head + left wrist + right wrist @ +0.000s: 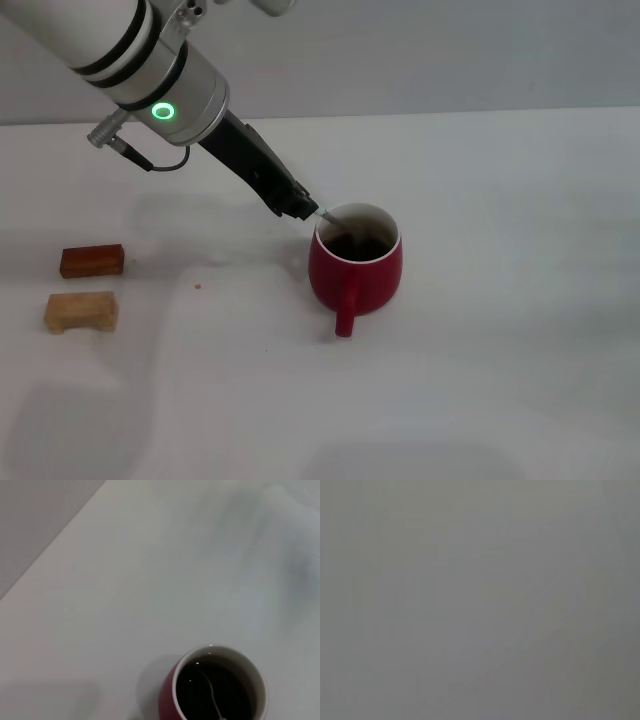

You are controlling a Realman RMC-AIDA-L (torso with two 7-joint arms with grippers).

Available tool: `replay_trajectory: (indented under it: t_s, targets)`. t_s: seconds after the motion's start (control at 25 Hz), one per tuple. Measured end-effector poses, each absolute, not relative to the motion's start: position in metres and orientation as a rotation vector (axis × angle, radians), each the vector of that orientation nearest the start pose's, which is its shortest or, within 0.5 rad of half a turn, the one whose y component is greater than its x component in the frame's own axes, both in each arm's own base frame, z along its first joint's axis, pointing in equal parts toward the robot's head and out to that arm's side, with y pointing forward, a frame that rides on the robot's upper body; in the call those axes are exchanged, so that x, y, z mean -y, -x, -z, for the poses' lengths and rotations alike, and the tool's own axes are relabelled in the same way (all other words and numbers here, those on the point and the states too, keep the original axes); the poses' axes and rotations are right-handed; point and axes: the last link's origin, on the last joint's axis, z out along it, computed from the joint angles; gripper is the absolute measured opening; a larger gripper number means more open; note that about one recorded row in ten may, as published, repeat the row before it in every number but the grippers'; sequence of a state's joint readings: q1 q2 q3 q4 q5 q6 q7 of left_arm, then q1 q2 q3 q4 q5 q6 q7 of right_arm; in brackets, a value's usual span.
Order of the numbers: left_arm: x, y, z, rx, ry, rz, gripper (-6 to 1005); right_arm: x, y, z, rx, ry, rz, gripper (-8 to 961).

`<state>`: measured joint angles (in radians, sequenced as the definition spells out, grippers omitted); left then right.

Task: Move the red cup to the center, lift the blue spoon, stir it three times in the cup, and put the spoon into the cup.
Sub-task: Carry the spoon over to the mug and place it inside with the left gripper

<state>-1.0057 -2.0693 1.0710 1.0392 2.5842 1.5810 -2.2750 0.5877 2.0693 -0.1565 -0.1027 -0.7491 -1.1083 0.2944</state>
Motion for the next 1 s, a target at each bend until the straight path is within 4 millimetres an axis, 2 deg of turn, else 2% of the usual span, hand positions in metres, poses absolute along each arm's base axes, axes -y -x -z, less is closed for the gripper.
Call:
replay_trajectory:
  t_s: [0.56, 1.0]
  targets:
    - [-0.416, 0.108, -0.016, 0.645, 2.79, -0.353, 144, -0.371, -0.361, -0.08, -0.681, 1.082, -0.752, 506]
    - [-0.41, 0.103, -0.01, 0.628, 2.834, -0.378, 144, -0.374, -0.361, -0.078, -0.692, 1.091, -0.746, 507]
